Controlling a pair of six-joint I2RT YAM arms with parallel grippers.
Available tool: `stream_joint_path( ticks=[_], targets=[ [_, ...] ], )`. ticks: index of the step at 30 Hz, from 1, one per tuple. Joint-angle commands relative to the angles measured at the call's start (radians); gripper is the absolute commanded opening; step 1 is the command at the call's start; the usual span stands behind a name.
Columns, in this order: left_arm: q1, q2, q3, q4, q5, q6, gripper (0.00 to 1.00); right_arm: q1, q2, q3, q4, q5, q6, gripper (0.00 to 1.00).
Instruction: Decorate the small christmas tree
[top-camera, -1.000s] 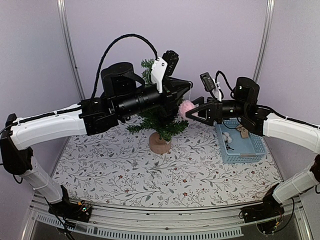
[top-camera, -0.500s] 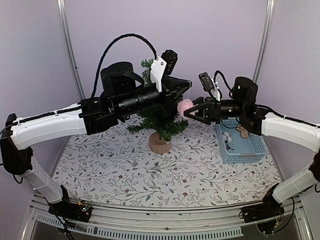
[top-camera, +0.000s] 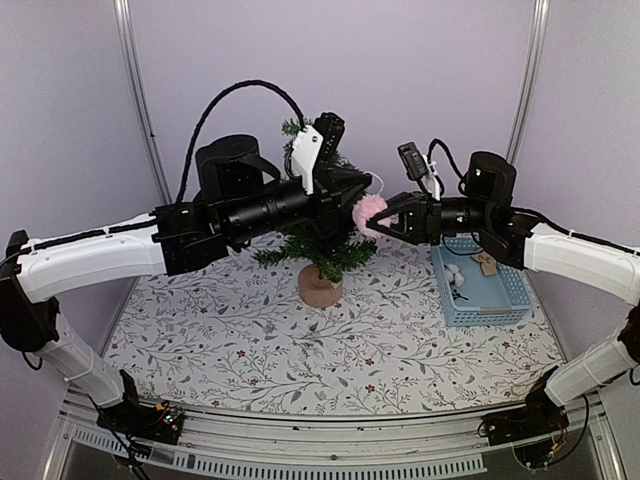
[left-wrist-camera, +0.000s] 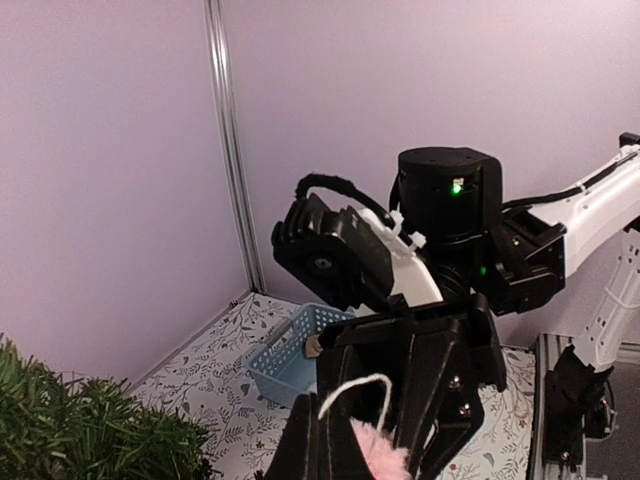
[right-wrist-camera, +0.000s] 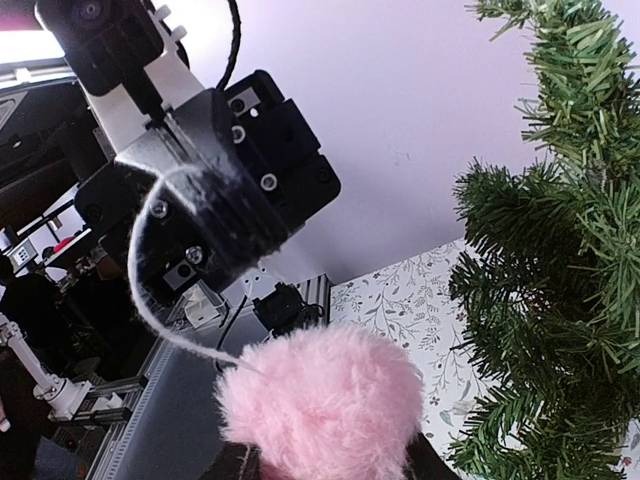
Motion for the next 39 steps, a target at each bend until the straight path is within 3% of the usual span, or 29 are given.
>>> stream_joint_path(
  ticks=[1, 10, 17, 21, 39],
  targets=[
    [0.015, -0.079, -0.062, -0.009, 0.003, 0.001, 0.00, 0.004, -0.031, 0.052, -0.075, 0.059, -0.038, 0.29],
    [0.019, -0.173, -0.224, -0.047, 0.039, 0.024, 0.09, 0.003, -0.066, 0.085, -0.213, 0.148, -0.111, 0.23],
    [0.019, -0.184, -0.281, -0.021, 0.093, 0.007, 0.37, 0.003, -0.065, 0.125, -0.252, 0.132, -0.136, 0.21],
    [0.019, -0.212, -0.341, 0.039, 0.097, 0.003, 0.48, 0.004, -0.062, 0.154, -0.269, 0.125, -0.141, 0.21],
    [0.003, -0.243, -0.511, 0.312, 0.014, 0.053, 0.47, 0.004, -0.041, 0.225, -0.299, 0.099, -0.149, 0.18]
  ],
)
